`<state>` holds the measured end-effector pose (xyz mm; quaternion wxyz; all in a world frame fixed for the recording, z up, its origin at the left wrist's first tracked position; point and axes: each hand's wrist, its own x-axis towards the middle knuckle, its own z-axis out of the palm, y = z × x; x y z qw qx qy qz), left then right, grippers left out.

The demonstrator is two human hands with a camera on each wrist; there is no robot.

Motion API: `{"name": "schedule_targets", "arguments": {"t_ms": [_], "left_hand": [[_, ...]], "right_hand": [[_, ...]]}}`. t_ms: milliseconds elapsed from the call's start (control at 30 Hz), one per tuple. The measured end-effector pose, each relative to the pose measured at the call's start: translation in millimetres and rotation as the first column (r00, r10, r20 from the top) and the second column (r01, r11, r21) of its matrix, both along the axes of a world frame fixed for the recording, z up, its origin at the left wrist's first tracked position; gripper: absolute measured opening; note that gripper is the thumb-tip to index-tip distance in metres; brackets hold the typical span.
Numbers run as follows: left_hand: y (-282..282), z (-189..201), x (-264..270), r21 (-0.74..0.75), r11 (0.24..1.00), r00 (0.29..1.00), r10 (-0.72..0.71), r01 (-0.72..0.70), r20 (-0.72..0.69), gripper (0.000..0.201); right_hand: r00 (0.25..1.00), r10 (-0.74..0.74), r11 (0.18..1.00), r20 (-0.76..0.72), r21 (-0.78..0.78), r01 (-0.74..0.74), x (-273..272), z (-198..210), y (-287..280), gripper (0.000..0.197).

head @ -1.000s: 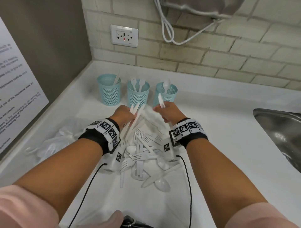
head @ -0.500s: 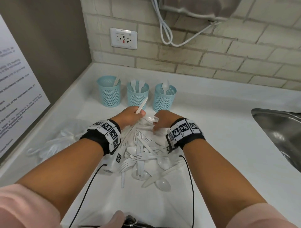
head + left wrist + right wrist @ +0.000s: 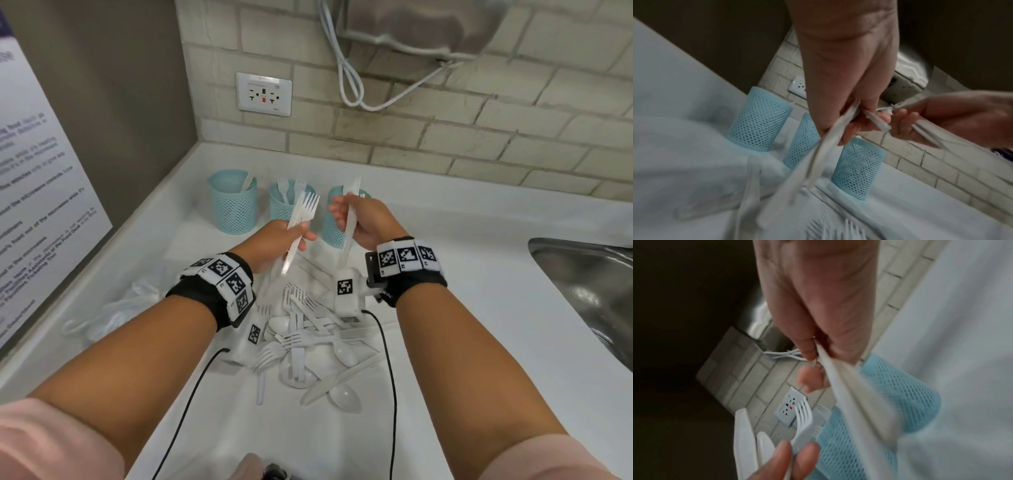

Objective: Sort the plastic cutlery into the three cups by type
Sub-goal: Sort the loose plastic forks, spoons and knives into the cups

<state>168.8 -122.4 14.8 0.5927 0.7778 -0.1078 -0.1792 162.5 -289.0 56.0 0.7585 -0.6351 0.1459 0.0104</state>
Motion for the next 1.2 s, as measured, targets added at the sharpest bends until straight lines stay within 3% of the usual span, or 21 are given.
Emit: {"name": "schedule_targets", "arguments": {"t_ms": [67,167,300,400,633,767,867,967,1033,1100,1200], "left_hand": [[-1,0,-2,-0.143,0.989,0.989,0.026,-0.046,-0.143,0.032],[-2,-4,-4,-0.277,0.960,0.959,-0.043,-0.038,-0.280,0.033],[0,-6,-6,-0.319,0.947,0.942,-0.089,-0.020,-0.324,0.030],[3,-8,-6,-0.354,0.935,0.932,-0.126,-0.002,-0.340,0.031],[7,-10,-7,-0.388,0.922,0.931,-0.134,-0.009,-0.339,0.025],[8,-11,-7,-0.380,0.925,0.940,-0.121,-0.010,-0.318,0.025],[9,-10,-9,-0.380,0.925,0.931,-0.128,-0.012,-0.343,0.022],[12,-10,-9,-0.379,0.925,0.917,-0.119,-0.038,-0.381,0.022],[15,-10,-7,-0.364,0.931,0.917,-0.114,-0.037,-0.383,0.022],[17,-10,-6,-0.365,0.929,0.919,-0.084,-0.068,-0.384,0.016],[21,-9,0,-0.357,0.912,0.922,0.053,-0.202,-0.384,0.011]], "right_hand": [[0.997,0.057,0.986,-0.043,0.160,-0.050,1,-11,5,0.038],[0.982,0.168,0.964,-0.084,0.222,-0.146,2,-27,12,0.036],[0.940,0.329,0.917,-0.090,0.268,-0.295,-2,-37,18,0.031],[0.916,0.393,0.899,-0.078,0.243,-0.364,-3,-41,19,0.042],[0.921,0.381,0.907,-0.077,0.223,-0.357,3,-44,26,0.050],[0.941,0.303,0.942,-0.153,0.199,-0.271,10,-46,32,0.058],[0.967,0.193,0.969,-0.163,0.185,-0.163,10,-40,33,0.034],[0.996,-0.045,0.985,-0.081,0.160,0.057,16,-33,29,0.011],[0.970,-0.245,0.928,-0.002,0.289,0.235,20,-33,25,0.009],[0.915,-0.403,0.804,0.027,0.488,0.340,23,-32,19,0.014],[0.890,-0.457,0.628,-0.007,0.706,0.328,22,-30,9,0.017]]}}
